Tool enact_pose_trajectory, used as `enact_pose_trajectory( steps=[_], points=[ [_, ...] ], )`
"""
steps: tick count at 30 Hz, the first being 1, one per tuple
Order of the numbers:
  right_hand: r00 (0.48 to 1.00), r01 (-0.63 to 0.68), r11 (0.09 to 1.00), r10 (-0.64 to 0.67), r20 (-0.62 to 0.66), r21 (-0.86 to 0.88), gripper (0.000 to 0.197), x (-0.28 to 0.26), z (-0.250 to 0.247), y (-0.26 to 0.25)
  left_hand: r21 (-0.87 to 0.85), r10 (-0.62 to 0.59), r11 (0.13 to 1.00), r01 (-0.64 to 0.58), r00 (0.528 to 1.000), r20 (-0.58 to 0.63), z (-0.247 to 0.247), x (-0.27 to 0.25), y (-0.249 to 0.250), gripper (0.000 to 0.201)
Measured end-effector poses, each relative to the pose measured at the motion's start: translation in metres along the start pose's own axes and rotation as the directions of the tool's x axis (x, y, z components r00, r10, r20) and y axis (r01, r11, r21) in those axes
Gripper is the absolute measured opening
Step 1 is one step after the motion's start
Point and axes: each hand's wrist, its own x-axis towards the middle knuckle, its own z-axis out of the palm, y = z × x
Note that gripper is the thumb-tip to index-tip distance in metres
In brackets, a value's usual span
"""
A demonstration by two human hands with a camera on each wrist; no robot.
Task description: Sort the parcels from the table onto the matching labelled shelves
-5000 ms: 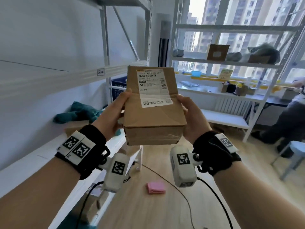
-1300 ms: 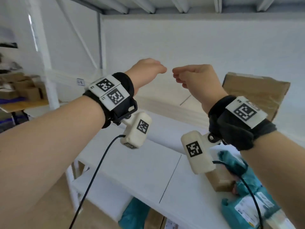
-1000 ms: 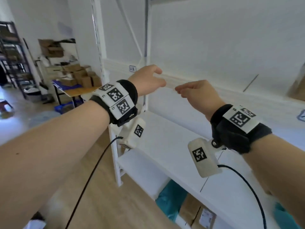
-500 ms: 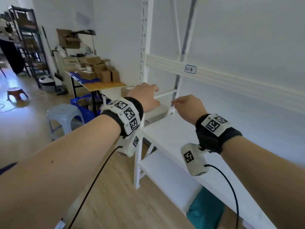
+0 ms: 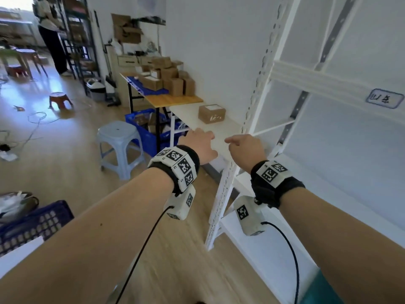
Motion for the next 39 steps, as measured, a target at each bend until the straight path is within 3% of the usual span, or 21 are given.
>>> enact_pose_trajectory(
  steps=[8, 17, 23, 28, 32, 39],
  points=[
    [0.996, 0.018, 1.0, -0.019, 0.088, 0.013, 0.041, 0.126, 0.087, 0.012, 0.075, -0.109, 0.992, 0.102, 0.99, 0.085, 0.02, 0.109, -0.083, 0.054],
    [0.988, -0.085, 0.996, 0.082, 0.134, 0.012, 0.04, 0.324, 0.127, 0.031, 0.053, -0.104, 0.994, 0.099, 0.989, 0.108, 0.016, 0.306, -0.123, 0.058],
    [0.967, -0.153, 0.988, 0.151, 0.205, -0.008, 0.04, 0.429, 0.164, 0.028, 0.014, -0.131, 0.991, 0.131, 0.98, 0.15, 0.019, 0.394, -0.181, 0.062],
    [0.975, -0.143, 0.99, 0.143, 0.168, -0.013, 0.034, 0.522, 0.194, 0.007, -0.029, -0.119, 0.992, 0.126, 0.979, 0.165, 0.016, 0.479, -0.241, 0.066],
    [0.982, -0.163, 0.985, 0.167, 0.083, -0.052, 0.033, 0.593, 0.216, -0.005, -0.045, -0.043, 0.998, 0.054, 0.976, 0.213, 0.008, 0.552, -0.285, 0.066],
    [0.925, -0.377, 0.922, 0.379, 0.002, -0.082, 0.031, 0.669, 0.246, -0.009, -0.146, 0.055, 0.989, -0.014, 0.958, 0.281, -0.001, 0.664, -0.347, 0.063]
  ],
)
